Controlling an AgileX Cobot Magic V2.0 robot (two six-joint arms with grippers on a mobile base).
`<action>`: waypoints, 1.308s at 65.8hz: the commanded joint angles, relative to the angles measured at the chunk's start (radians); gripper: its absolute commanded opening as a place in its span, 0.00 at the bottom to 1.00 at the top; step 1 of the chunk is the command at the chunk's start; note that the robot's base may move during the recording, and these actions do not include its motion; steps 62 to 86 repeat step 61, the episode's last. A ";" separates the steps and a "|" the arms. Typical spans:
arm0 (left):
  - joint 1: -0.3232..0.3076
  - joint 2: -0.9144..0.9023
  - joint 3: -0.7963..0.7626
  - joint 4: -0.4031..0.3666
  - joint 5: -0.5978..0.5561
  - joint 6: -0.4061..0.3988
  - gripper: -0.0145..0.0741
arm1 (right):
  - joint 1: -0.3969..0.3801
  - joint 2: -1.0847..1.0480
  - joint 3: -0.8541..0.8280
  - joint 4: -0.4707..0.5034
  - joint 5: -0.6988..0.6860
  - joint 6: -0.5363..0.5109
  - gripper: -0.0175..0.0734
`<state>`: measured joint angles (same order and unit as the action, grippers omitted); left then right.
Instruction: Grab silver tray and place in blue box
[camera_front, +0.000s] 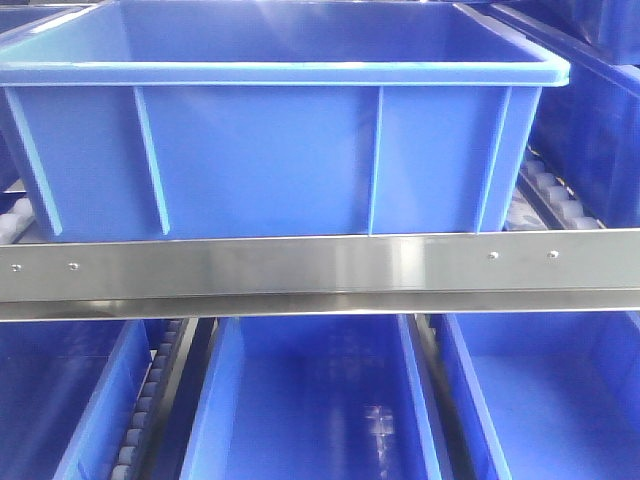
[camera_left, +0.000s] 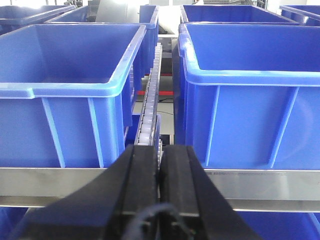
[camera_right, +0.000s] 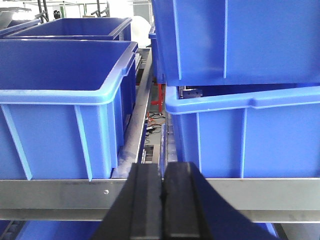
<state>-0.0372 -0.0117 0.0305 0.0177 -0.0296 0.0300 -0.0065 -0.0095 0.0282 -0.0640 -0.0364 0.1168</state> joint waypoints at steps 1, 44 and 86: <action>0.002 -0.014 0.018 0.001 -0.077 -0.012 0.16 | -0.005 -0.021 -0.018 -0.002 -0.092 -0.010 0.25; 0.002 -0.014 0.018 -0.001 -0.077 -0.012 0.16 | -0.005 -0.021 -0.018 -0.002 -0.092 -0.010 0.25; 0.002 -0.014 0.018 -0.001 -0.077 -0.012 0.16 | -0.005 -0.021 -0.018 -0.002 -0.092 -0.010 0.25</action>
